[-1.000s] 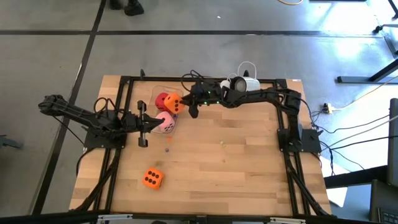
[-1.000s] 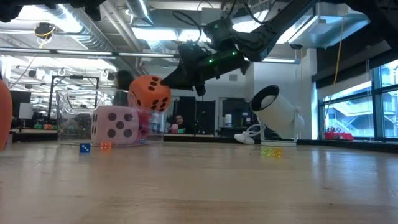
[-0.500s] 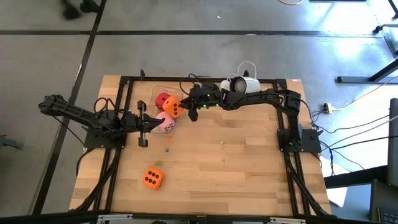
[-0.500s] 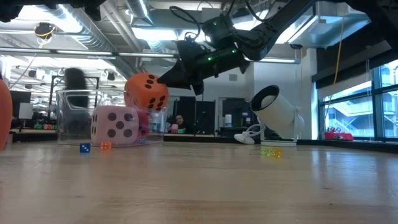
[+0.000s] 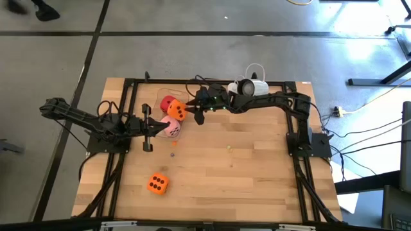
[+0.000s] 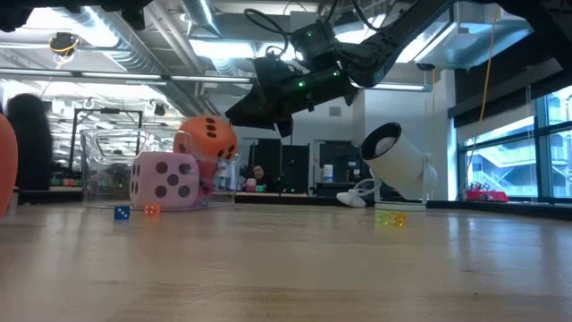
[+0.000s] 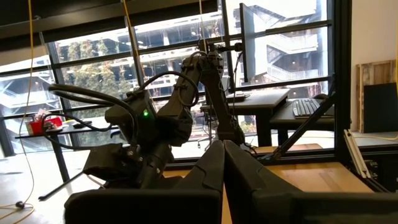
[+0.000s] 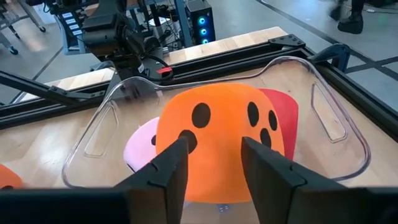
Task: Pick & Place Dice
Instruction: Put the large orange die into the transparent bin, then put the small yellow die into the transparent bin
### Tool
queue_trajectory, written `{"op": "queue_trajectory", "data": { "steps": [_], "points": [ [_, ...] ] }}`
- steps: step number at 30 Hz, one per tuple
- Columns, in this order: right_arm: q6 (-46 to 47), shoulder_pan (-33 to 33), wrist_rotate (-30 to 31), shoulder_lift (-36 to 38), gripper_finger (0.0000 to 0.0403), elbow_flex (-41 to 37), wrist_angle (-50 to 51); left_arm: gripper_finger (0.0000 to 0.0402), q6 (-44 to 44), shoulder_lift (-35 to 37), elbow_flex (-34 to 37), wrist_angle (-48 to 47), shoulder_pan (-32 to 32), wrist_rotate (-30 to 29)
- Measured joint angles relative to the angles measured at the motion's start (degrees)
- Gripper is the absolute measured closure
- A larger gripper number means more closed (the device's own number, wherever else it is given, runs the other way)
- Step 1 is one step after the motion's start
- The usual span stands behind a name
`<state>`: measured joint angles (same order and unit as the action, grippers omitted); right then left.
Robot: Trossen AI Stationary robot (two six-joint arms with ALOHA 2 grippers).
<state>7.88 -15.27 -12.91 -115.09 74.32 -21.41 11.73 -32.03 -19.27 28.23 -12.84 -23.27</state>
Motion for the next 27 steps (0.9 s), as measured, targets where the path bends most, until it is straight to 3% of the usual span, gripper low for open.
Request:
{"op": "queue_trajectory", "data": {
  "steps": [20,27],
  "points": [
    [0.4,0.0,0.0,5.2,0.0243,0.0,-0.2,0.0398,-0.2,0.0,0.0,-0.7,0.0,-0.2],
    [0.2,-0.1,-0.2,8.5,0.0243,0.0,0.4,0.0398,-0.5,0.0,0.0,-1.2,0.0,-3.3]
  ]
}}
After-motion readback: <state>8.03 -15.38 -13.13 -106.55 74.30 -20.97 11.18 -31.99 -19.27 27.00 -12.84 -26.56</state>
